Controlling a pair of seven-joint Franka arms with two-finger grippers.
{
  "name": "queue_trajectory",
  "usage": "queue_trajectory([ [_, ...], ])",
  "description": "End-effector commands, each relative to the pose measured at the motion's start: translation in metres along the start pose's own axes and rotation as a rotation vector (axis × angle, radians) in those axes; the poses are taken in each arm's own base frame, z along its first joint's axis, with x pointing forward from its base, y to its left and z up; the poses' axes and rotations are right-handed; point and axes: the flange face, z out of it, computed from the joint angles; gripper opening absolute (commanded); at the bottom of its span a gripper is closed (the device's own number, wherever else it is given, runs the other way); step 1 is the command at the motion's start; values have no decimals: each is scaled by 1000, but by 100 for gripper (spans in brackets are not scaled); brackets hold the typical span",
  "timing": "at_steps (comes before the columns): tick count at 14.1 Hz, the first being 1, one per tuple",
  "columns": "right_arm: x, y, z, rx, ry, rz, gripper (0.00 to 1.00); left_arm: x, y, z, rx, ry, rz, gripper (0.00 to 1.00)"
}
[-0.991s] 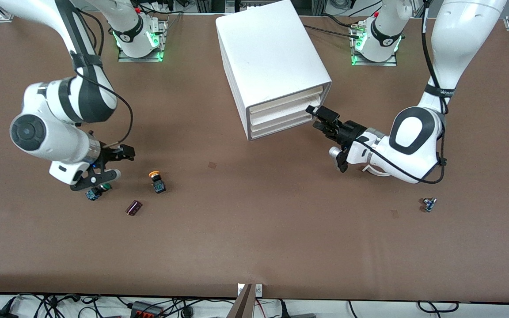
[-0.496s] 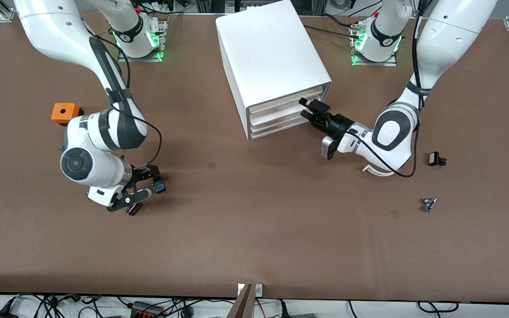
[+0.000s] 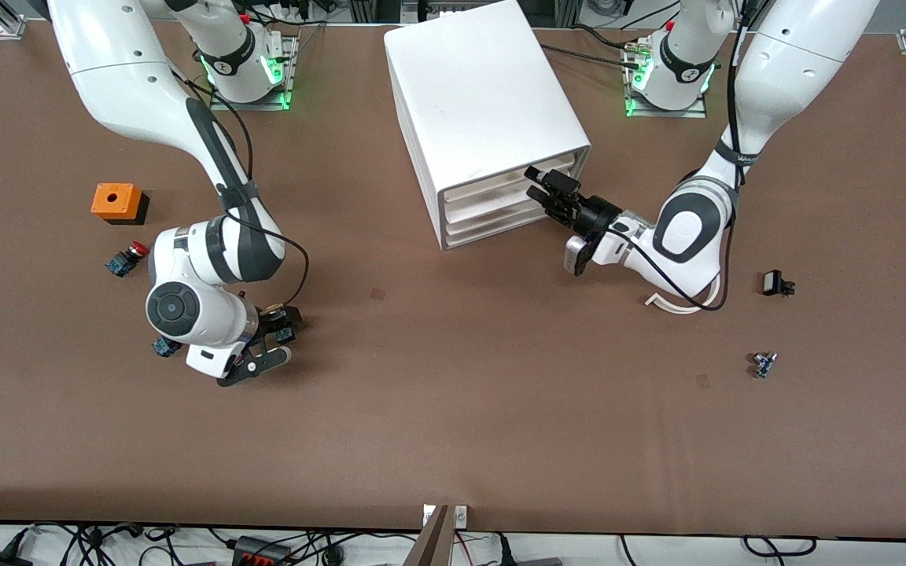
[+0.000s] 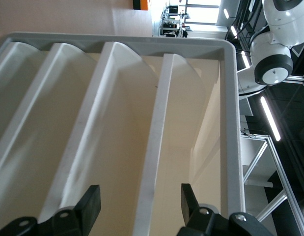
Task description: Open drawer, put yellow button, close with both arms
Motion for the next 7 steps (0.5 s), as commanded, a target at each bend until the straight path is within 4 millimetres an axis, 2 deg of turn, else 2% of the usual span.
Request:
queue_trajectory([
  [1,3,-1,10,13,-5,8,100,-4,7,8,-12,17,26,64],
  [2,3,-1,15,14,-13,9,100,-4,7,8,-14,16,25,60],
  [3,2,0,18,15,-17,11,100,-4,6,9,-13,16,25,48],
  [7,2,-1,30,14,-31,7,100,0,8,8,-8,16,33,14],
])
